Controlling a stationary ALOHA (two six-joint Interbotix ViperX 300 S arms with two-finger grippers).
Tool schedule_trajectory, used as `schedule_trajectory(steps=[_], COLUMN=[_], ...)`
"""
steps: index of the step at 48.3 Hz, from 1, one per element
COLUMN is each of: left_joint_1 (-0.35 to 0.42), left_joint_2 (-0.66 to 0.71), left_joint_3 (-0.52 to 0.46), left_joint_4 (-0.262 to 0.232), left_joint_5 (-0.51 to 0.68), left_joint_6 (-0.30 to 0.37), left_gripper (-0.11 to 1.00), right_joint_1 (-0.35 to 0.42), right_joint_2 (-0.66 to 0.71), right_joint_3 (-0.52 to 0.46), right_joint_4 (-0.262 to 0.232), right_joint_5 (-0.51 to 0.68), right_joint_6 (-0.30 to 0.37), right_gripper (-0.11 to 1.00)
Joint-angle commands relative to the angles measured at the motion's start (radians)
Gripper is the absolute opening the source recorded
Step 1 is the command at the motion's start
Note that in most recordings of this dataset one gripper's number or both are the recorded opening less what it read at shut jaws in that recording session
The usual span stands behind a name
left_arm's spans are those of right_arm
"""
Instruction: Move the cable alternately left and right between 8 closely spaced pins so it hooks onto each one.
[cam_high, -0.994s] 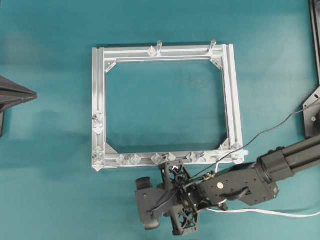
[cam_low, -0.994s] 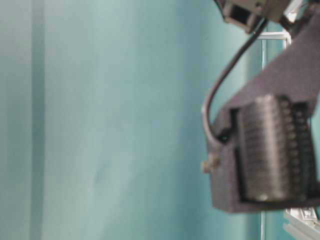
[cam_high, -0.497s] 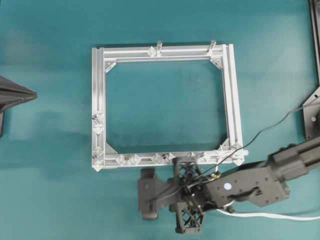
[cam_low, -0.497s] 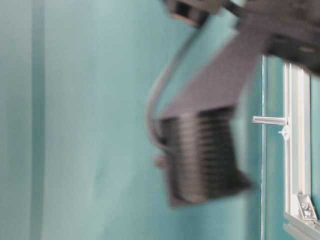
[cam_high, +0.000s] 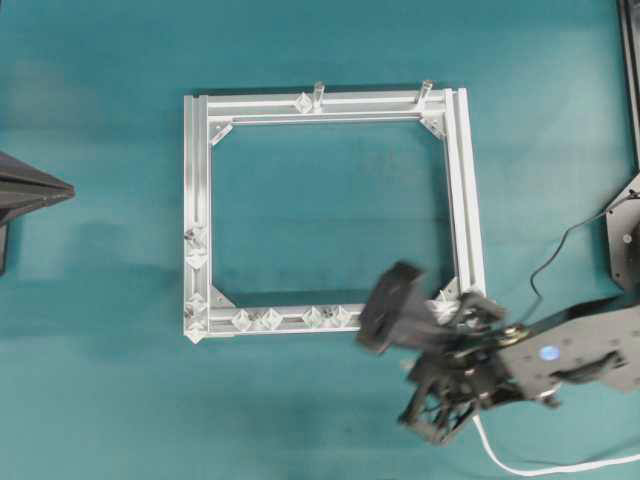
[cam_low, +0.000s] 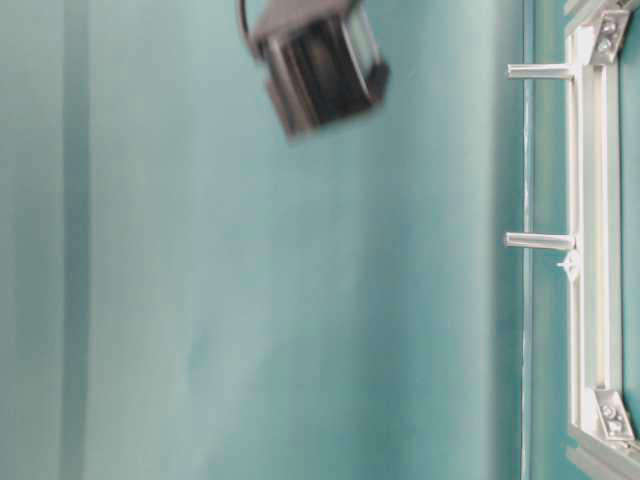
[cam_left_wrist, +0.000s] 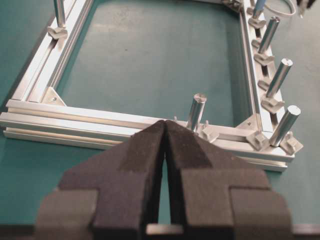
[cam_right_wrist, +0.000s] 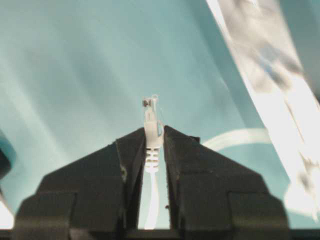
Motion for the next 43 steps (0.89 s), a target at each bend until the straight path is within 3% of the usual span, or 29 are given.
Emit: schedule_trajectory(steps=[1,12,23,32,43], left_joint_1=[-0.003,-0.003,-0.002,-0.002,-0.003], left_joint_2=[0.012,0.012,0.011,0.011,0.012], left_joint_3=[-0.012,-0.012,-0.012,-0.014,-0.017], left_joint_4=[0.003,0.003,0.003,0.003,0.002], left_joint_5=[-0.011,-0.011,-0.011,-0.009,-0.006], left_joint_6=[-0.009,-0.009,-0.008,-0.008,-0.008], left_gripper=[0.00,0.00,0.00,0.00,0.00], right_joint_1=[0.005,-0.002,-0.032,-0.041,-0.043], right_joint_2=[-0.077,-0.143,-0.143,-0.138,-0.133], right_joint_3=[0.029,0.072,0.077,0.089,0.104], right_joint_4=[-0.035,-0.175,-0.206,-0.209,-0.210], right_joint_5=[0.032,0.106,0.098,0.087,0.069], right_joint_6=[0.104,0.394,0.578,0.664,0.706], right_gripper=[0.13,0.13,0.13,0.13,0.13])
